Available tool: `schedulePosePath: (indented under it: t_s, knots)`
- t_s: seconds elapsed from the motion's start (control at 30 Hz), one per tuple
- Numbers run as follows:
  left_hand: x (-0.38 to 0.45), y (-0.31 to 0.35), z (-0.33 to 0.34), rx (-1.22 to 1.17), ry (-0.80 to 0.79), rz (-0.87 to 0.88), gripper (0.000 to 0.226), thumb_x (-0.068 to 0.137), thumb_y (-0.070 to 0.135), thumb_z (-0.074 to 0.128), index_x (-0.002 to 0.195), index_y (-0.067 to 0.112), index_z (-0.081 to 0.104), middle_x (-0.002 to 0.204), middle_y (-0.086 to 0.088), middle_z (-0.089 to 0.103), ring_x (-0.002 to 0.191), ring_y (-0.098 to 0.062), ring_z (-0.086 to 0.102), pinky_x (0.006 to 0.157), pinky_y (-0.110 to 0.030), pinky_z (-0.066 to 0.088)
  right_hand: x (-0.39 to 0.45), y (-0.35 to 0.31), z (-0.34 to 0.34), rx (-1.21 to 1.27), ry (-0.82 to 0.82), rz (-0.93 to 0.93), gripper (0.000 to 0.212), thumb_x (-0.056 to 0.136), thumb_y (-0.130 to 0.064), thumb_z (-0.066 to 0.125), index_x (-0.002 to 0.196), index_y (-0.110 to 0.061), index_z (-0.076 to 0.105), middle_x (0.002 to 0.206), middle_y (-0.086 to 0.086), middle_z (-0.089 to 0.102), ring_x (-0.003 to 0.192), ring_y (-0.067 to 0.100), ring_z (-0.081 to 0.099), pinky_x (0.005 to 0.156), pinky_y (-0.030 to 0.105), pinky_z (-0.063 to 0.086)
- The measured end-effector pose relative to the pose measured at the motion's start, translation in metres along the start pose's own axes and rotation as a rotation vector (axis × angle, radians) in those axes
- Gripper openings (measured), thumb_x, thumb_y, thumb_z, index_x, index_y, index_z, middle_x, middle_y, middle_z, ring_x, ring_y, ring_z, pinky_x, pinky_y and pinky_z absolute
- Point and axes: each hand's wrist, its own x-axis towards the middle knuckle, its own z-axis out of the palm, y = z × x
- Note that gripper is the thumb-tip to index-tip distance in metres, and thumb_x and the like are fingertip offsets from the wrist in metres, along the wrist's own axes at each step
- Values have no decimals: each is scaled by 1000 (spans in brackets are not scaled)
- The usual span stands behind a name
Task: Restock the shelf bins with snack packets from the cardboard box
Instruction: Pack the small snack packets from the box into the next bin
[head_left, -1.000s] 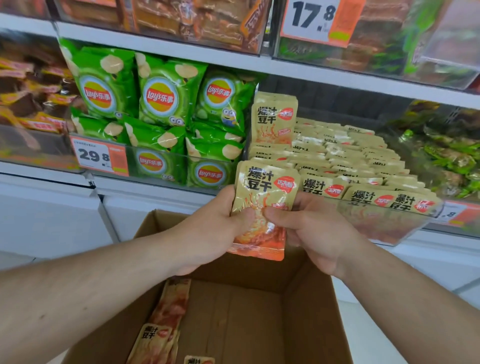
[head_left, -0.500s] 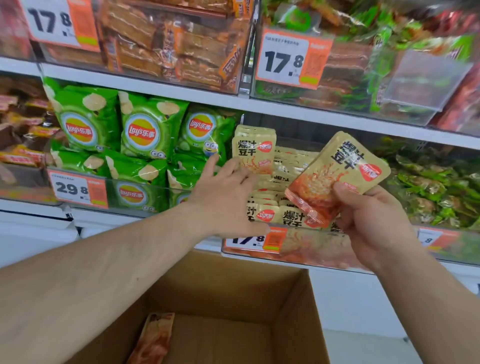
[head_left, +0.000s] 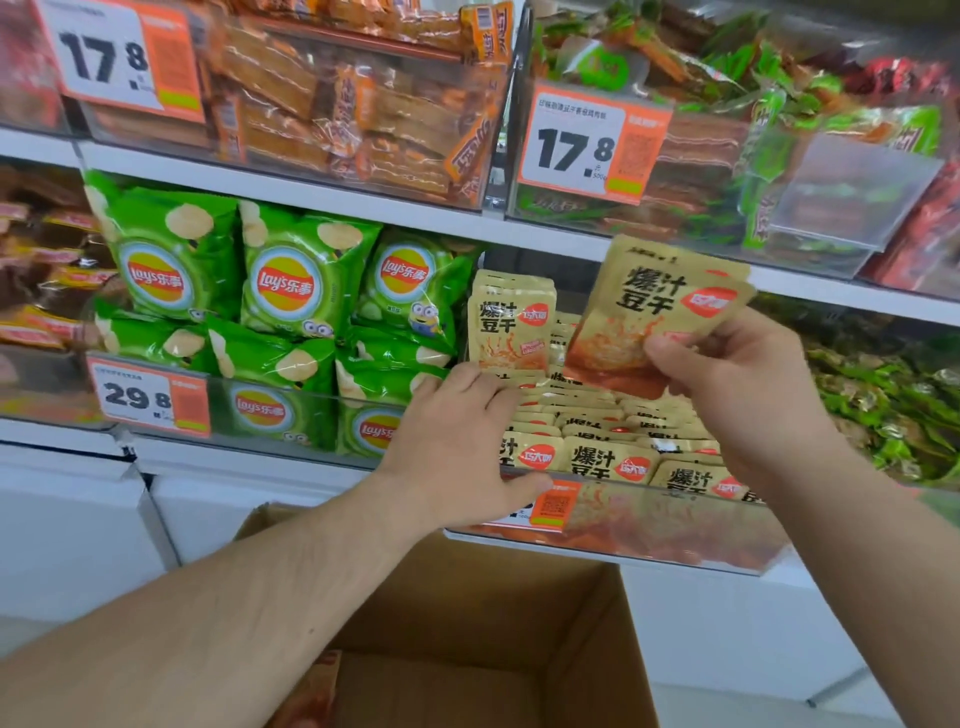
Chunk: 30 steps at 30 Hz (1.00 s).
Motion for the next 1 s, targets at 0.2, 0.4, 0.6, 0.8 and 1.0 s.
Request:
schedulePosePath:
  t_s: [0.2, 0.4, 0.6, 0.8, 1.0]
  knots:
    - [0, 0, 2, 10, -4, -4, 91, 71, 80, 37, 124, 12, 64, 118, -3, 63, 117, -26, 48, 95, -50, 44, 36, 7, 25, -244, -204, 26, 22, 86, -2, 71, 82, -24, 72, 87, -6, 76, 84, 14, 73, 82, 38, 59]
    - [0, 2, -2, 26, -32, -2, 92, 71, 80, 31, 125, 12, 62, 120, -2, 61, 120, -25, 46, 99, -48, 40, 55, 11, 50, -348, -327, 44, 19, 88, -5, 69, 101, -18, 74, 95, -3, 76, 85, 17, 74, 76, 41, 61]
    - [1, 2, -3, 31, -26, 5, 89, 71, 80, 30, 123, 13, 62, 116, -1, 60, 115, -24, 46, 97, -46, 40, 58, 17, 71, -302, -385, 133, 18, 88, -1, 68, 98, -15, 72, 94, 1, 76, 83, 18, 74, 72, 38, 62]
    - [1, 2, -2, 23, -14, 2, 89, 70, 80, 31, 122, 13, 62, 117, 0, 59, 115, -23, 45, 97, -44, 39, 59, 29, 75, -207, -320, 220, 18, 89, -3, 67, 91, -20, 70, 85, -6, 73, 61, 0, 65, 50, 14, 47]
    - [4, 1, -1, 22, -12, -2, 90, 69, 79, 31, 122, 13, 62, 116, 0, 60, 115, -23, 44, 96, -43, 37, 60, 37, 77, -212, -285, 255, 14, 90, -7, 67, 97, -17, 72, 91, -3, 73, 61, 8, 54, 59, 23, 46]
